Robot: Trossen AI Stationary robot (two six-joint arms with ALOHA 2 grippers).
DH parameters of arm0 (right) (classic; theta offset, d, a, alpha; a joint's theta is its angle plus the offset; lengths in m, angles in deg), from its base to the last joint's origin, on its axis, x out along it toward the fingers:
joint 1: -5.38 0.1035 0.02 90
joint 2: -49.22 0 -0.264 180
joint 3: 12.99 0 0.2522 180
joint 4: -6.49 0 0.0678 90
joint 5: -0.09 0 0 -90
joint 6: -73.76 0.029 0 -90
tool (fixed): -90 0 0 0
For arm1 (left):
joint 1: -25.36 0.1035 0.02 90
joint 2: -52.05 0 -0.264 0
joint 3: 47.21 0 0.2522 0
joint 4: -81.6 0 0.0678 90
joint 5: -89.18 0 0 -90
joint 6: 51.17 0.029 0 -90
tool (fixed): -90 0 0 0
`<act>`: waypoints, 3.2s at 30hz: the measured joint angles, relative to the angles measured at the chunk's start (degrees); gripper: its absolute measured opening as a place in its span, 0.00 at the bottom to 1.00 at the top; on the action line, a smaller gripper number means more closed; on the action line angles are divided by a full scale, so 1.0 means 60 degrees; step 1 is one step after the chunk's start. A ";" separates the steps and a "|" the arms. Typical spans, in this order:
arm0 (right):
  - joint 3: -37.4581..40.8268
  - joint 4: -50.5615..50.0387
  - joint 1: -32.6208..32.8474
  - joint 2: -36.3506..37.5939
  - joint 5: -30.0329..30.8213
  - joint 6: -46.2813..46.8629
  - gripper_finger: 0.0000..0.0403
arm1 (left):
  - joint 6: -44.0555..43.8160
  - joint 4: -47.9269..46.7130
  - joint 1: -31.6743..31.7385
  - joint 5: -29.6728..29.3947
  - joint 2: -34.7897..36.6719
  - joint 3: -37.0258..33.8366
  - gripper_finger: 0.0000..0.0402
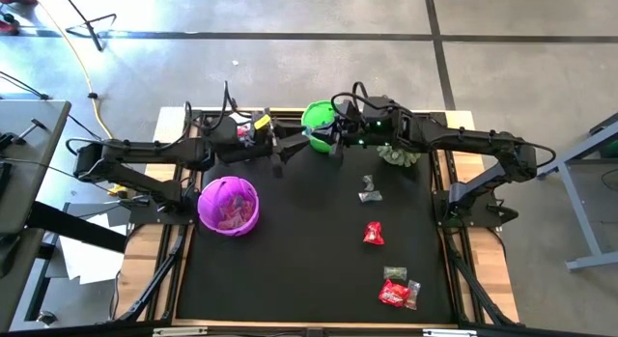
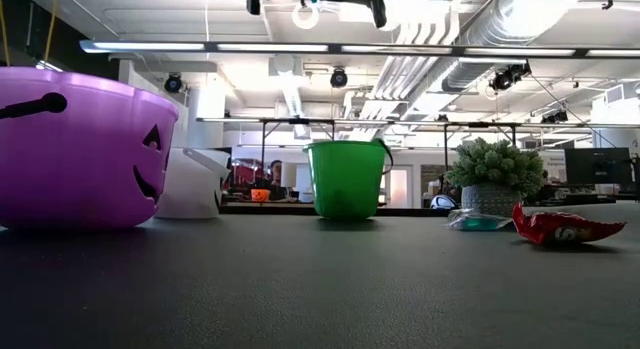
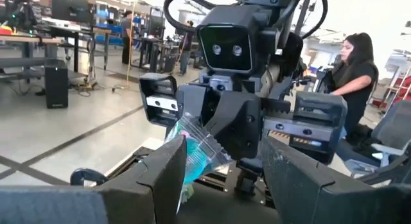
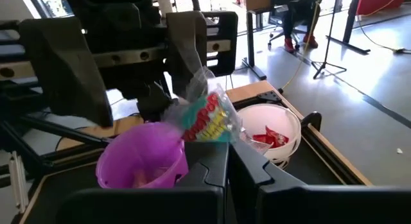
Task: Sort candy
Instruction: Put the blue gummy into the violet bucket
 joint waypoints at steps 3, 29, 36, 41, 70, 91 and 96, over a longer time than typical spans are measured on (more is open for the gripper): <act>0.0000 0.0018 0.0001 0.0000 0.0015 -0.0023 0.00 | 0.0000 0.0326 0.0019 -0.0082 -0.0214 0.0000 0.46; 0.0000 0.0438 0.0000 0.0000 -0.0430 -0.0602 0.00 | 0.1318 0.0294 0.0022 -0.1386 -0.0101 -0.0004 0.46; 0.0000 0.0630 -0.0002 0.0000 -0.0447 -0.0618 0.00 | 0.1318 0.0293 0.0020 -0.1399 -0.0101 -0.0004 0.27; 0.0000 0.0625 0.0001 0.0000 -0.0448 -0.0628 0.00 | 0.1319 0.0293 0.0022 -0.1410 -0.0102 -0.0004 0.05; 0.0007 -0.3245 -0.0018 0.0601 0.0163 0.0784 0.42 | -0.3858 -0.8888 -0.1225 0.0049 0.3822 -0.0006 0.00; 0.0011 -0.5257 0.0933 0.0565 0.0087 0.3419 0.42 | -0.3879 -1.4559 -0.1941 0.1661 0.4277 -0.0007 0.22; 0.0007 -0.6039 0.1183 0.0565 0.0087 0.4425 0.42 | -0.2259 -1.4427 -0.1892 0.1604 0.3849 -0.0007 0.33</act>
